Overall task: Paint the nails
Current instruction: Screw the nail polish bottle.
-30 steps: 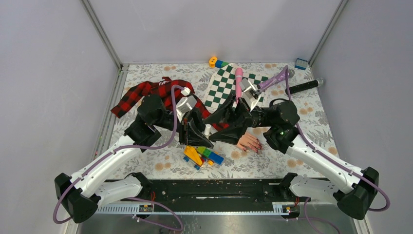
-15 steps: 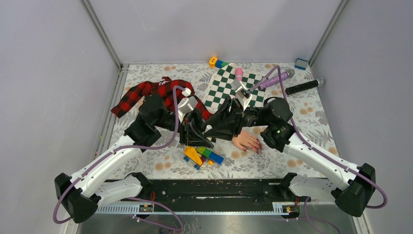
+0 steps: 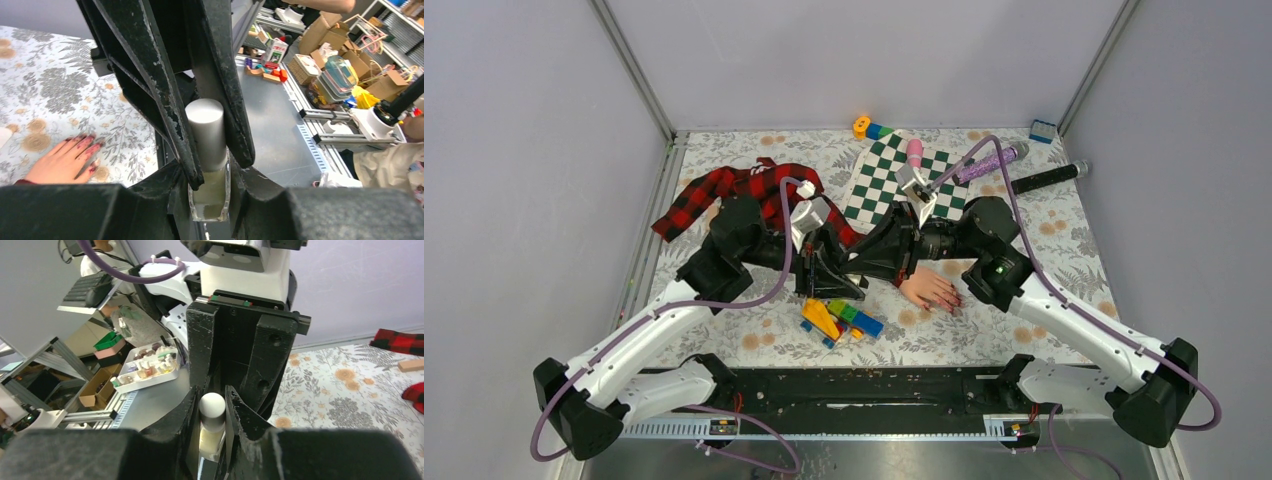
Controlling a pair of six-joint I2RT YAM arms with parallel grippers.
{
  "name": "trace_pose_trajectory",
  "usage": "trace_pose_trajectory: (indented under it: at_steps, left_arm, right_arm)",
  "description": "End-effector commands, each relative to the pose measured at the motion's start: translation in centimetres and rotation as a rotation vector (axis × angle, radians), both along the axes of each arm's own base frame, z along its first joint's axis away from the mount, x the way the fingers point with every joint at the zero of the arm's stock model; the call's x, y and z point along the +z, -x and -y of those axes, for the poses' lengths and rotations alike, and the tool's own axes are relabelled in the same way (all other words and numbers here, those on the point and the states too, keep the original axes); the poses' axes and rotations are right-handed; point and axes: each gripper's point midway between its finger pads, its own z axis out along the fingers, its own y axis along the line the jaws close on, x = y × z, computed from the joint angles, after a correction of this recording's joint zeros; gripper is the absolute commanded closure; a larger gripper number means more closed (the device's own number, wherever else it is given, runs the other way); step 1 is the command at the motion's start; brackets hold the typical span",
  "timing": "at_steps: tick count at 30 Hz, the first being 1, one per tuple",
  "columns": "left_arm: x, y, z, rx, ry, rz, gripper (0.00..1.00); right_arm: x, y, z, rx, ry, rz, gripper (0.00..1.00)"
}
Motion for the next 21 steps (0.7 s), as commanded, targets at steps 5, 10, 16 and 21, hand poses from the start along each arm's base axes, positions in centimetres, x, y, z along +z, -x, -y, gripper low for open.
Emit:
trace_pose_trajectory:
  at_steps: [5, 10, 16, 21]
  left_arm:
    - [1.5, -5.6, -0.3, 0.336, 0.027, 0.144, 1.00]
    - [0.0, -9.1, -1.2, 0.538, -0.044, 0.179, 1.00]
    - [-1.7, -13.2, -3.5, 0.802, -0.123, 0.209, 1.00]
    - [-2.8, -15.6, -5.1, 0.969, -0.163, 0.181, 1.00]
  right_arm:
    - [-3.0, -0.9, 0.3, -0.078, 0.146, -0.045, 1.00]
    - [-5.6, -2.6, -0.3, -0.149, 0.248, -0.145, 1.00]
    - [-9.6, -6.1, -1.6, -0.303, 0.384, -0.342, 1.00]
    - [-12.1, -7.0, -3.9, -0.365, 0.441, -0.423, 1.00]
